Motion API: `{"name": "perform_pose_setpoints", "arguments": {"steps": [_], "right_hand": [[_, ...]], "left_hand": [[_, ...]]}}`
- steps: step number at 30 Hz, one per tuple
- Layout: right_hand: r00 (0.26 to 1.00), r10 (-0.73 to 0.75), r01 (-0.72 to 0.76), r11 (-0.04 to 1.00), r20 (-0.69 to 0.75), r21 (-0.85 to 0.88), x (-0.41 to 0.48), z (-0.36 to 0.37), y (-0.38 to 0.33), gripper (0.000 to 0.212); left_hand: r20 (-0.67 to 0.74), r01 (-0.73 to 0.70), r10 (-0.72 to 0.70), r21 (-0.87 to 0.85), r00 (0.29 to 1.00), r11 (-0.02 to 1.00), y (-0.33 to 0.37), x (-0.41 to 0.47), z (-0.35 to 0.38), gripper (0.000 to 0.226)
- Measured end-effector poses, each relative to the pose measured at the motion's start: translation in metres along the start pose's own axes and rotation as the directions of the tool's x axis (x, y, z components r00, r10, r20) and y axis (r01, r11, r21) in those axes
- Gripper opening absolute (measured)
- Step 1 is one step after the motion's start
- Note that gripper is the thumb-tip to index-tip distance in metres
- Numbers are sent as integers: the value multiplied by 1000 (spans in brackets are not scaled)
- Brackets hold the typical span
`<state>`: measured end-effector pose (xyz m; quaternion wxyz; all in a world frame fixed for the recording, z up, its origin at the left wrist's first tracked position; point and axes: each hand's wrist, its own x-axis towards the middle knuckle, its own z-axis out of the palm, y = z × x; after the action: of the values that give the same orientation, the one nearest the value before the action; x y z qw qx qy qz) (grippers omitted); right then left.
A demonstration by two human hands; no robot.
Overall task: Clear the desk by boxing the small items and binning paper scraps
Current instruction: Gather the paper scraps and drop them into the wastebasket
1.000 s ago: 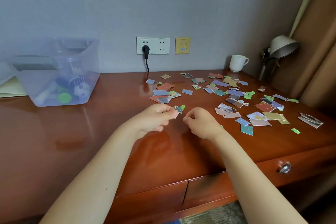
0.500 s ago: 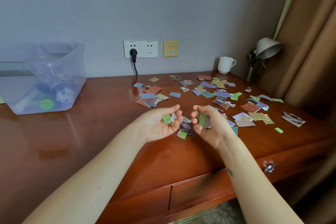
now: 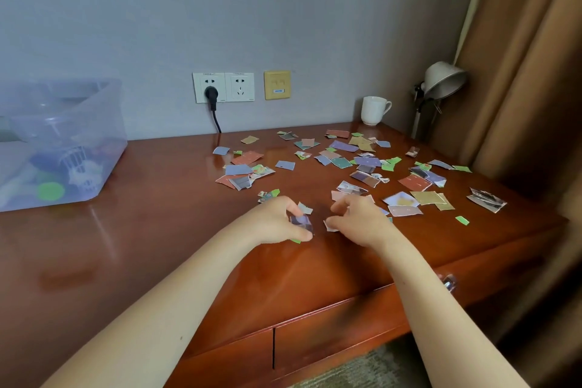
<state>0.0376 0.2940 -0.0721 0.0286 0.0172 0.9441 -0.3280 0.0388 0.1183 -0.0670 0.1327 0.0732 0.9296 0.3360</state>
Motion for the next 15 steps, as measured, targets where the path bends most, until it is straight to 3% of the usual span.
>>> {"name": "perform_pose_setpoints", "arguments": {"steps": [3, 7, 10, 15], "right_hand": [[999, 12, -6, 994, 52, -107, 2, 2, 2, 36], [999, 10, -5, 994, 49, -112, 5, 1, 2, 27], [996, 35, -28, 996, 84, -87, 9, -1, 0, 14], [994, 50, -42, 996, 102, -76, 11, -2, -1, 12]], "left_hand": [[20, 11, -13, 78, 1000, 997, 0, 6, 0, 59], [39, 36, -42, 134, 998, 990, 0, 12, -2, 72], [69, 68, -82, 183, 994, 981, 4, 16, -7, 73], [113, 81, -108, 220, 988, 972, 7, 24, -11, 68]]}}
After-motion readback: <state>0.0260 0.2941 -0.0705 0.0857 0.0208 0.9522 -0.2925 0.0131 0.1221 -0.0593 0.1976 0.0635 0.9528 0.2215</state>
